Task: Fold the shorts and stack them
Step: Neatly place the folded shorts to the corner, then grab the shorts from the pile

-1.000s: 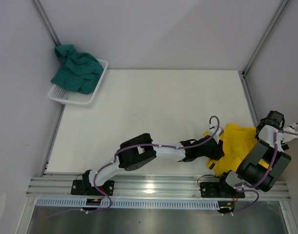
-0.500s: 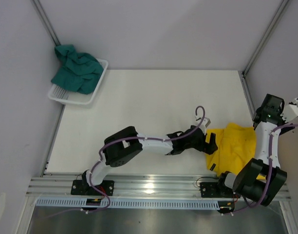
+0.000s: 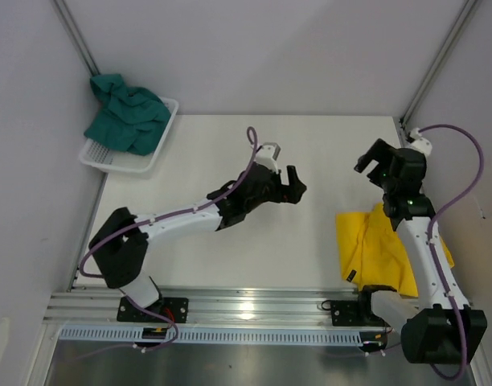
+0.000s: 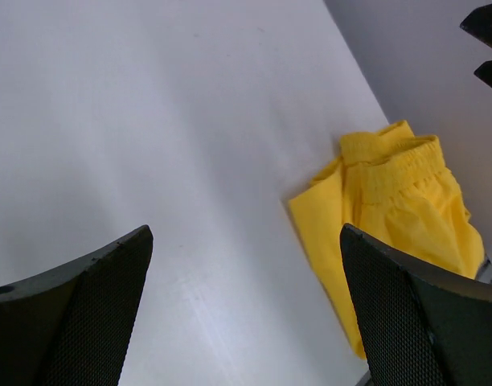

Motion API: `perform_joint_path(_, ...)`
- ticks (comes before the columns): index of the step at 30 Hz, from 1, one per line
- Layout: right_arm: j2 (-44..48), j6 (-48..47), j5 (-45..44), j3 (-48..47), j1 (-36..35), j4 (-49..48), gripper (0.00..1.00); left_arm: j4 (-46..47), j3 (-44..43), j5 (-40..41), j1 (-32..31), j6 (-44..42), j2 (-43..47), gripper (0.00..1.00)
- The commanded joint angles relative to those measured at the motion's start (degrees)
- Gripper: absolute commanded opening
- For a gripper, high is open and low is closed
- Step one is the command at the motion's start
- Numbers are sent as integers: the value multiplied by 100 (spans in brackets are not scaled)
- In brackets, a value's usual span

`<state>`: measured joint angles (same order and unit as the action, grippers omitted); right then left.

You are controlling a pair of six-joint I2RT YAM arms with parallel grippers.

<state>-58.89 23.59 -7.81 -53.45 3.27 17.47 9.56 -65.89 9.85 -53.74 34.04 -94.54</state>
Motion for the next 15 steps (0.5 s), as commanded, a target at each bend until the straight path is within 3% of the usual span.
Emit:
perform_joint_path(1,-227,-276,-166,-130,-834,-596,99,-209,506,413,414,-240,777,99)
perform_joint_path(8,-1036,-505,-783,-421,-2329,-762,99,-507,1200,640,1172,-476,1630,99)
perform_joint_path(15,-1457,-470,-958,62,-3506,-1535,99,-561,1929,1168,1550,-591,2360,99)
